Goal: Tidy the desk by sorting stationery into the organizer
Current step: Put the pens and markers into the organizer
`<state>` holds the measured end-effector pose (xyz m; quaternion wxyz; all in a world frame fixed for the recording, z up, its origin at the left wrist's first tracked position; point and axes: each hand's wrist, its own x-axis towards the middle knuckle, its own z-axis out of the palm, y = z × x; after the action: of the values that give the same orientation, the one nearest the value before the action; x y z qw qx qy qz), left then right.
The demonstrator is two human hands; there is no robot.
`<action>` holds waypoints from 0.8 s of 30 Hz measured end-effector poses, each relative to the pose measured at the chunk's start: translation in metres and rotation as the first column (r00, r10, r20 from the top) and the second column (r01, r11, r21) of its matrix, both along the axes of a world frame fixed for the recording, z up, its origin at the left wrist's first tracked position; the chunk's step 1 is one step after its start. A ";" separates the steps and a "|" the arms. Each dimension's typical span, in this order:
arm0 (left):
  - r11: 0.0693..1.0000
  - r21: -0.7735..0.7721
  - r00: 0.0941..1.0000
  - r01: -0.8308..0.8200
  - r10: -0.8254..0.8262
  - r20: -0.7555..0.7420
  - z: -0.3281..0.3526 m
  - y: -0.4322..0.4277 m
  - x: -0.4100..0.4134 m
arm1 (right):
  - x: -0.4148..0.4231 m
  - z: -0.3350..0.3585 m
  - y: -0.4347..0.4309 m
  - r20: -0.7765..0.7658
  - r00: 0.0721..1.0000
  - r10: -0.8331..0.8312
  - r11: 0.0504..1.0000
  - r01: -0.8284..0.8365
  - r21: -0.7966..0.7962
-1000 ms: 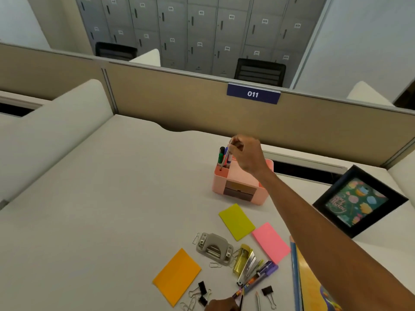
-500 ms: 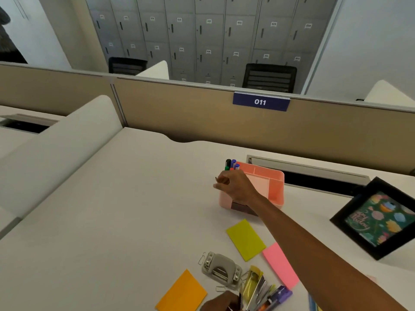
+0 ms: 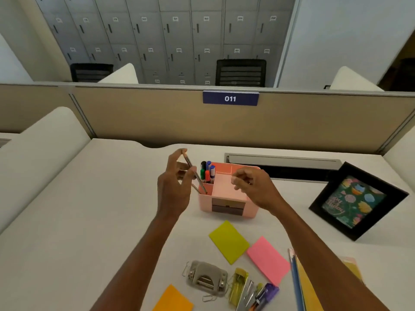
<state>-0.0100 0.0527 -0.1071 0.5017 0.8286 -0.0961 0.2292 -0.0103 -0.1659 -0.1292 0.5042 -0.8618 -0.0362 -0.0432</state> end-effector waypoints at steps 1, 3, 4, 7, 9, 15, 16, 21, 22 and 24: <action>0.999 0.034 1.000 -0.007 0.006 0.016 0.000 -0.003 0.013 | -0.009 0.001 -0.007 0.000 1.000 -0.020 1.000 0.020 0.017; 0.993 0.115 1.000 0.009 -0.010 0.006 -0.007 -0.008 0.035 | -0.029 -0.001 -0.021 -0.018 0.998 -0.068 0.997 0.069 0.029; 0.987 0.156 1.000 0.026 -0.026 -0.006 -0.012 -0.010 0.042 | -0.040 -0.002 -0.027 -0.027 0.995 -0.092 0.995 0.092 0.027; 0.966 0.237 0.992 0.100 -0.080 -0.094 -0.032 -0.015 0.054 | -0.078 -0.006 -0.043 -0.062 0.988 -0.143 0.989 0.145 0.039; 0.954 0.265 0.982 0.142 -0.102 -0.160 -0.050 -0.013 0.060 | -0.107 -0.011 -0.046 -0.105 0.983 -0.149 0.987 0.155 0.050; 0.907 0.401 0.967 0.127 -0.023 -0.255 -0.083 -0.012 0.062 | -0.165 -0.041 -0.040 -0.365 0.923 -0.124 0.992 0.108 -0.062; 0.905 0.412 0.967 0.110 -0.002 -0.253 -0.084 -0.012 0.062 | -0.171 -0.045 -0.039 -0.414 0.903 -0.114 0.992 0.079 -0.101; 0.905 0.420 0.961 0.065 0.057 -0.271 -0.089 -0.009 0.059 | -0.202 -0.061 -0.029 -0.709 0.702 -0.071 0.970 -0.118 -0.213; 0.909 0.413 0.958 0.060 0.064 -0.279 -0.089 -0.009 0.059 | -0.207 -0.064 -0.024 -0.748 0.660 -0.077 0.957 -0.160 -0.240; 0.903 0.427 0.952 0.055 0.081 -0.295 -0.085 -0.011 0.059 | -0.216 -0.072 -0.009 -0.781 0.610 -0.134 0.893 -0.268 -0.362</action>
<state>0.0491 0.0417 -0.1922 0.3137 0.9447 -0.0599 0.0748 -0.2261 -0.1746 -0.2009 0.2582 -0.8805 0.1471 0.3694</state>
